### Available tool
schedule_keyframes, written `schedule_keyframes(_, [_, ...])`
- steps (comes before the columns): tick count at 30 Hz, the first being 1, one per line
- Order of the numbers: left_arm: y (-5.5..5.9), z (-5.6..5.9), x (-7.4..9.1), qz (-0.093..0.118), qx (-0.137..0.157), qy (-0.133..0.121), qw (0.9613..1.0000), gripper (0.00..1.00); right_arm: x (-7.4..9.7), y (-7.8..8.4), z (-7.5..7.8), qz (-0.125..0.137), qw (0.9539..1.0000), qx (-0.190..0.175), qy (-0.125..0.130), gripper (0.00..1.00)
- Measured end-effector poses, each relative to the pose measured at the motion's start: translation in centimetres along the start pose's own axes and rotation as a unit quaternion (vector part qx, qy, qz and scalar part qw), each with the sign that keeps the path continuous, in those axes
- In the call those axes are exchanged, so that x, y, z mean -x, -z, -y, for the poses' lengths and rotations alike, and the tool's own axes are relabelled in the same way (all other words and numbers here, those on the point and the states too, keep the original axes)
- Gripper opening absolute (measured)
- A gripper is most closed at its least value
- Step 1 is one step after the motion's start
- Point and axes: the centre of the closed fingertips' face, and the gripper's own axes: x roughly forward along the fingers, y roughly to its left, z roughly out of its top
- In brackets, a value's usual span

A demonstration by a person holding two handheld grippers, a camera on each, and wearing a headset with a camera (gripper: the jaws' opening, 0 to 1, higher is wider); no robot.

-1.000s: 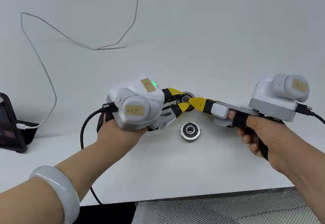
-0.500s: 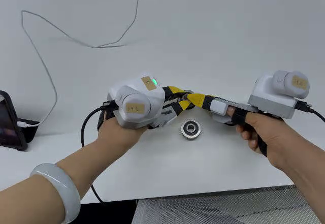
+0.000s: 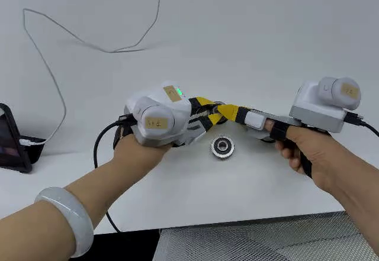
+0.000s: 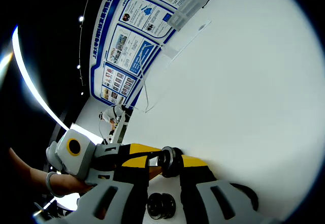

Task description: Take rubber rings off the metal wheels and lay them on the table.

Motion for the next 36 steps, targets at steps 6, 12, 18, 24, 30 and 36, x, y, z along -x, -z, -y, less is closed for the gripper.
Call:
schedule_keyframes(6, [-0.04, 0.02, 0.0, 0.0, 0.0, 0.0, 1.0, 0.14, 0.15, 0.17, -0.1, -0.003, 1.0, 0.0, -0.001, 0.25])
schedule_keyframes(12, [0.0, -0.02, -0.01, -0.001, 0.0, 0.001, 1.0, 0.14, 0.02, 0.06, 0.14, 0.001, 1.0, -0.002, 0.003, 0.25])
schedule_keyframes(18, [-0.01, 0.0, 0.0, -0.001, 0.0, 0.0, 1.0, 0.14, 0.03, 0.07, -0.02, -0.001, 1.0, -0.001, 0.0, 0.25])
schedule_keyframes(24, [-0.05, 0.06, 0.03, -0.002, 0.0, 0.0, 1.0, 0.14, 0.08, 0.11, -0.14, -0.001, 1.0, -0.002, 0.0, 0.26])
schedule_keyframes(30, [-0.03, 0.07, 0.02, -0.002, -0.002, 0.001, 1.0, 0.14, 0.13, 0.2, -0.17, -0.004, 1.0, 0.0, 0.0, 0.26])
schedule_keyframes(36, [0.0, 0.1, 0.04, -0.003, -0.002, 0.001, 1.0, 0.14, 0.11, 0.2, -0.18, -0.006, 1.0, -0.002, -0.002, 0.26])
